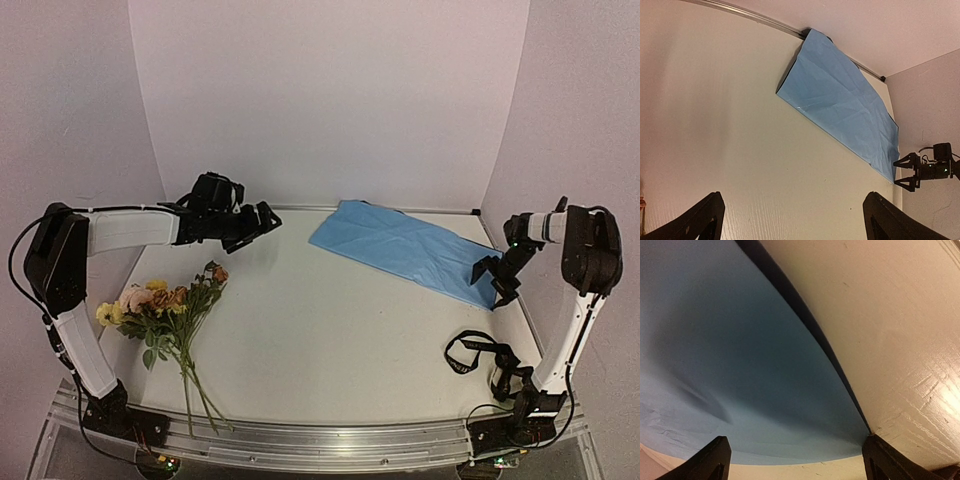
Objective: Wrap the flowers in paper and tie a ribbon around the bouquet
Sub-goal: Move the folded wrapping paper to the center of the board.
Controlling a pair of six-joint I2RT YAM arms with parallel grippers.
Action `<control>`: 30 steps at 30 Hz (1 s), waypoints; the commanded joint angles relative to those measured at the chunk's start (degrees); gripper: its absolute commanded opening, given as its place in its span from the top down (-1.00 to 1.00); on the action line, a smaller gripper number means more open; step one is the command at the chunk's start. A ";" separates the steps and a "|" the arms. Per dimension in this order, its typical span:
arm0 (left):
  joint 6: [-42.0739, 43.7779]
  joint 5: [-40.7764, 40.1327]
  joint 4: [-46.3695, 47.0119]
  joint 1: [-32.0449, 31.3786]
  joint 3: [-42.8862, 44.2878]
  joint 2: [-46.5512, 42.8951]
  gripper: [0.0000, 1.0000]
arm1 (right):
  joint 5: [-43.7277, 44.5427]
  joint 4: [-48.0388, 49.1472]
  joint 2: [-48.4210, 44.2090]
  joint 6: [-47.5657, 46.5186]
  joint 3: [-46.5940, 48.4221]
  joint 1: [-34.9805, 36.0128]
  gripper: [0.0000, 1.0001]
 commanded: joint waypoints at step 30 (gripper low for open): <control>-6.32 4.10 4.60 1.85 -4.04 -1.34 -0.96 | -3.89 -1.95 -9.61 -4.30 4.90 22.53 -0.97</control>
